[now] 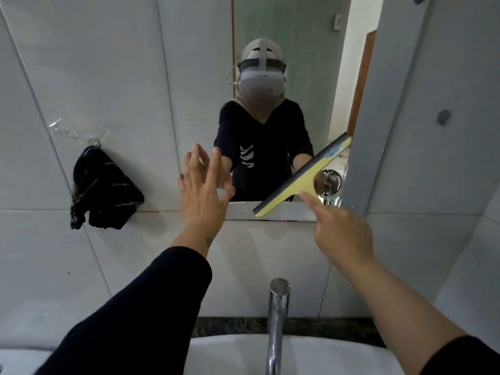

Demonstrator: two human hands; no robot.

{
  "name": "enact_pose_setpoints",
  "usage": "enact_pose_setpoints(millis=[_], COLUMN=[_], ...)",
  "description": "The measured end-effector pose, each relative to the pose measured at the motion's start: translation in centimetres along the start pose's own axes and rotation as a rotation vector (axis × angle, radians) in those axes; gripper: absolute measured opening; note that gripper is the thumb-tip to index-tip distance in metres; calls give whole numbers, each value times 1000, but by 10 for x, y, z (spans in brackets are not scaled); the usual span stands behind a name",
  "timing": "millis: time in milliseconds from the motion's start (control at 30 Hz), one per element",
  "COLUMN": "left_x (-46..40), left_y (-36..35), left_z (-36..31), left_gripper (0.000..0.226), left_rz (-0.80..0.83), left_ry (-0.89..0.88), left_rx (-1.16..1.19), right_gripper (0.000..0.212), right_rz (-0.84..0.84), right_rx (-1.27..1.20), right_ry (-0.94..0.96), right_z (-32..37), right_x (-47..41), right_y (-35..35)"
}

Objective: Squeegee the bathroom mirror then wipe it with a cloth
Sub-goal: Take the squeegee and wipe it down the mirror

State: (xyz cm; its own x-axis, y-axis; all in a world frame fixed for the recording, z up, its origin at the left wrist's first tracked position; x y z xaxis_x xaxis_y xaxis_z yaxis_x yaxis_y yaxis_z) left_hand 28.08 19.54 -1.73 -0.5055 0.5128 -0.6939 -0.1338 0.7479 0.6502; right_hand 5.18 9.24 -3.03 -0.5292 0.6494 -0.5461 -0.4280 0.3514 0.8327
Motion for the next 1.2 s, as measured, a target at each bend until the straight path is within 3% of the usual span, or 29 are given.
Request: enact_pose_setpoints(millis=[400,800,1100,1200], left_x=[2,4,5,4], left_y=[-4,2,1,3], left_z=[-2,-8,-8,-10], left_gripper=[96,94,92,91], left_rz=[12,34,41,61], left_ry=[79,101,98,107], left_rx=[85,57,75,53], right_gripper=[58,56,55,52], right_rz=[-23,-56,34,175], right_rx=[-356,-429,-406,-395], right_ry=[-159,-194,-256,-331], right_z=[-20,-19,-23,-24], right_x=[28,38,59,71], right_y=[-32,-51,-68,-71])
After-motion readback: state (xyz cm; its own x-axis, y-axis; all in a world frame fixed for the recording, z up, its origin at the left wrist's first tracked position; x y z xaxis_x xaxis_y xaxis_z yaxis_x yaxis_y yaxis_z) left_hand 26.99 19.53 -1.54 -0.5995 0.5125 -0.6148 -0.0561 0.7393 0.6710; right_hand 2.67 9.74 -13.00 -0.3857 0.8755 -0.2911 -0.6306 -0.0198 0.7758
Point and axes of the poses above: each hand's wrist, its own x-axis away from the middle knuckle, its own y-axis out of the back of the hand, z = x × y, the point moved 2 cm from there along -x, towards the middle knuckle, and after that the axes turned 3 degrees about z, right-handed, at the moved point
